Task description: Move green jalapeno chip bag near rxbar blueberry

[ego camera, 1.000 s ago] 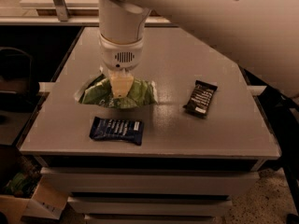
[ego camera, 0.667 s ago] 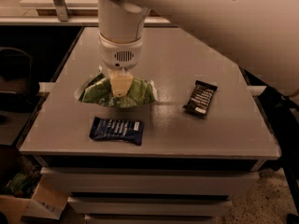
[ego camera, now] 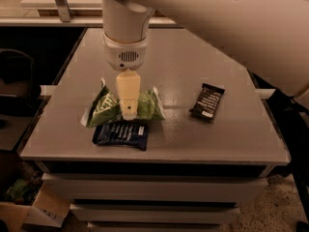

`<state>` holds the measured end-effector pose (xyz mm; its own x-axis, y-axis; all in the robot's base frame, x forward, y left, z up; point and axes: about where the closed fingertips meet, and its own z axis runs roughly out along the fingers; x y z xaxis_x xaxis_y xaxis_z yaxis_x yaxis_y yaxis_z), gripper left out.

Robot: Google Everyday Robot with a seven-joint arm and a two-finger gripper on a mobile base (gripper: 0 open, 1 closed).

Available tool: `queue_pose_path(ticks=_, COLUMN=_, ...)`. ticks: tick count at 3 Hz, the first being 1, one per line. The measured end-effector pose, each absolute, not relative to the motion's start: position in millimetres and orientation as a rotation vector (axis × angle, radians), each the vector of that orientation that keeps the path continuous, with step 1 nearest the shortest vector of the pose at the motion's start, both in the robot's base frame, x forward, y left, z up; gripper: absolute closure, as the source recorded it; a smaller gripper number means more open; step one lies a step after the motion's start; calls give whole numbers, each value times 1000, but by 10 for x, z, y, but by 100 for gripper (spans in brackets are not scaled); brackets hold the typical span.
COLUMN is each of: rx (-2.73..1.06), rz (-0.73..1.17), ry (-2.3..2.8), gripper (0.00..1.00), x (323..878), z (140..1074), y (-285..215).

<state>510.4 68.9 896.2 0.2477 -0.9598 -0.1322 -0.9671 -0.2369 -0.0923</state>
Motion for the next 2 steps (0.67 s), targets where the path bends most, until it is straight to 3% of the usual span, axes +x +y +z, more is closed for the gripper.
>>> queue_pose_path(ticks=2, rx=-2369, rz=88, ry=1828, gripper=0, x=5110, z=8948, y=689)
